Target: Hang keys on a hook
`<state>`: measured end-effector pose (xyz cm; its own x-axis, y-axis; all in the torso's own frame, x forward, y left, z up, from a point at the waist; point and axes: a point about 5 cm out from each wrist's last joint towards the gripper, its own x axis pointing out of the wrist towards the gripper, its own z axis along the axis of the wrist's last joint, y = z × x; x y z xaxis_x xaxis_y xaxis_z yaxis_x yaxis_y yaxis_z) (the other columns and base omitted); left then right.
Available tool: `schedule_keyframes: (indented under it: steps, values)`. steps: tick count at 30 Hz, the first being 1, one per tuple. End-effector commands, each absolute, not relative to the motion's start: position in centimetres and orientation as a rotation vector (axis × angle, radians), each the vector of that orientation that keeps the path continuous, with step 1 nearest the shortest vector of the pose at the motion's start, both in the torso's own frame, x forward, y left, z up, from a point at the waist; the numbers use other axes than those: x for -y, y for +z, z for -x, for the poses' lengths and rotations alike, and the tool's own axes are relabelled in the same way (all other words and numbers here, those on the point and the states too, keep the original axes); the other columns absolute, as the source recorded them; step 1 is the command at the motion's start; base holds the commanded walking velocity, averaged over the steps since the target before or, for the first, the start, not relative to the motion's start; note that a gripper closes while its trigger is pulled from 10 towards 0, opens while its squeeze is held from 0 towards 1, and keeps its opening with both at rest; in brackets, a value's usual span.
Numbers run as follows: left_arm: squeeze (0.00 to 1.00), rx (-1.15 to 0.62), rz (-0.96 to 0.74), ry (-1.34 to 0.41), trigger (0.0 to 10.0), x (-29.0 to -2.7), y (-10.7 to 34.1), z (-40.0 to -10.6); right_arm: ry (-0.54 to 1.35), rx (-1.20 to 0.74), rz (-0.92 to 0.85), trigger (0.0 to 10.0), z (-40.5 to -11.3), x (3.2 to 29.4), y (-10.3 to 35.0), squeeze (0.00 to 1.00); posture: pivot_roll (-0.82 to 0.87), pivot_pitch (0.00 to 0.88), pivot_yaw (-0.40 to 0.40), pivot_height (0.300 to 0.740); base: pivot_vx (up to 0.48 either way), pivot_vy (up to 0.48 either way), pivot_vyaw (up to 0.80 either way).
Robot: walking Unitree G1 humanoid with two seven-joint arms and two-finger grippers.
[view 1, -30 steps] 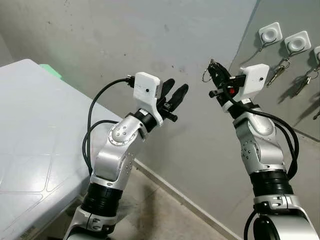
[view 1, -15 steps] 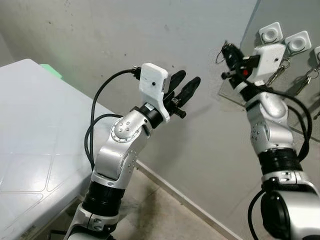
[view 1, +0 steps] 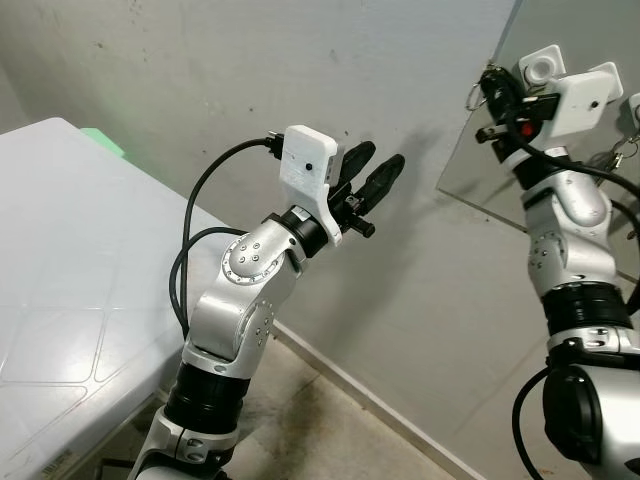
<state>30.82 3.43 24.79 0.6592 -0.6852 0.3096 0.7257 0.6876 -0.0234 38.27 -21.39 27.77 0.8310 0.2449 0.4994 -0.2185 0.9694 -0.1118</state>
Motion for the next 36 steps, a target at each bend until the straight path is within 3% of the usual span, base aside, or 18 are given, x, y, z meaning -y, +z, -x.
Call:
schedule_keyframes:
  steps: [1, 36]
  values:
    - [0.00, 0.301, 0.161, -0.820, 10.0, -3.2, 25.3, -30.5, 0.226, 0.566, 0.055, 10.0, -38.3, 22.0, 28.8, 0.00, 0.12, 0.000, -0.056, 0.736, 0.000, 0.000, 0.00]
    - [0.00, 0.296, 0.197, -0.820, 10.0, -3.3, 25.7, -30.4, 0.085, 0.526, 0.076, 10.0, -37.7, 26.0, 27.5, 0.00, 0.12, 0.000, -0.048, 0.736, 0.000, 0.000, 0.00]
